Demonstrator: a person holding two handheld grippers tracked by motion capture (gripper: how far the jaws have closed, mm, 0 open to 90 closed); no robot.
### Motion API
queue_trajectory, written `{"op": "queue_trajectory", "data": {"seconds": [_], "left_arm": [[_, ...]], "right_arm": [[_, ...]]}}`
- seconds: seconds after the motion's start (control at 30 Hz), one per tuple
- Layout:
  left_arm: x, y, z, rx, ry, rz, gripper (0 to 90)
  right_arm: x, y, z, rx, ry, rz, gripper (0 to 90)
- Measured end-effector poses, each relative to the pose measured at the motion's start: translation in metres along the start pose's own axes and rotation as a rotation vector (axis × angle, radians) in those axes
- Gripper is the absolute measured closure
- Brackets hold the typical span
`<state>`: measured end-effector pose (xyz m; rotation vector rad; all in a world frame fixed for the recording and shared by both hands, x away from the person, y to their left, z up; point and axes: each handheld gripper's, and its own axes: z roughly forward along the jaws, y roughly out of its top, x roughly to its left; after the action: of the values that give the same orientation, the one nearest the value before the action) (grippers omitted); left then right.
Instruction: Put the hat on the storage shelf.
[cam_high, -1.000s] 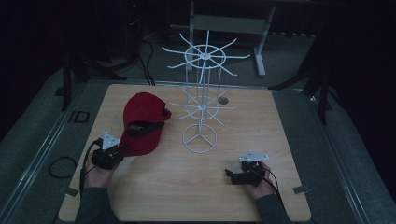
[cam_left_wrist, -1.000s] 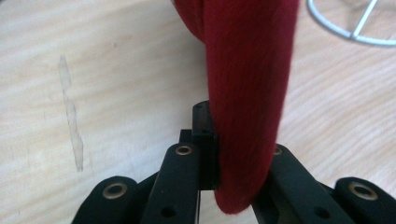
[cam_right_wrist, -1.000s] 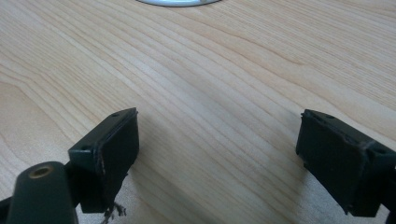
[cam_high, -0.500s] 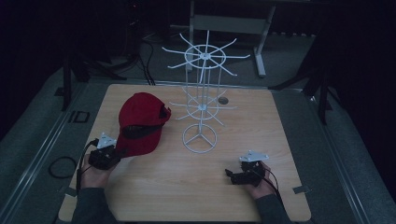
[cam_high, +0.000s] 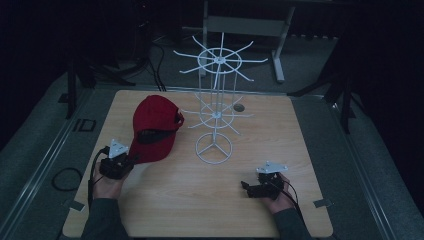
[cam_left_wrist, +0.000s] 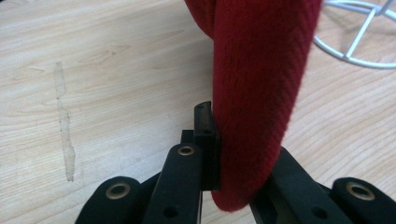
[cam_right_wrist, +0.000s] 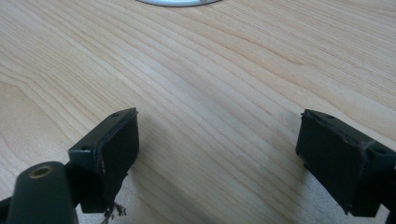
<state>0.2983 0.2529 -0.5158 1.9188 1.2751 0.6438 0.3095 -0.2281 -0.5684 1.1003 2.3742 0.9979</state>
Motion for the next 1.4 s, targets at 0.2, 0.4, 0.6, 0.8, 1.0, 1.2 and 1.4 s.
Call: {"op": "queue_trajectory", "data": {"seconds": [0.2,0.4,0.6,0.8,1.0,1.2,1.4], "left_arm": [[0.003,0.003,-0.006,-0.038,0.003,-0.032,86.1],[0.005,0.008,-0.013,-0.075,0.006,-0.054,86.1],[0.005,0.014,-0.02,-0.102,0.011,-0.065,86.1],[0.003,0.021,-0.03,-0.158,0.034,-0.083,86.1],[0.001,0.029,-0.037,-0.191,0.037,-0.091,86.1],[-0.003,0.036,-0.042,-0.219,0.034,-0.095,86.0],[-0.007,0.046,-0.047,-0.238,0.052,-0.088,86.0]], "right_arm": [[0.0,0.0,0.0,0.0,0.0,0.0,13.1],[0.0,0.0,0.0,0.0,0.0,0.0,13.1],[0.0,0.0,0.0,-0.001,0.0,-0.001,13.1],[0.0,0.0,0.0,-0.001,0.0,-0.002,13.1],[0.0,0.0,0.0,-0.001,0.001,-0.002,13.1],[-0.001,0.0,0.001,-0.002,0.001,-0.003,13.1],[0.0,0.001,0.001,-0.003,0.001,0.0,13.1]]}}
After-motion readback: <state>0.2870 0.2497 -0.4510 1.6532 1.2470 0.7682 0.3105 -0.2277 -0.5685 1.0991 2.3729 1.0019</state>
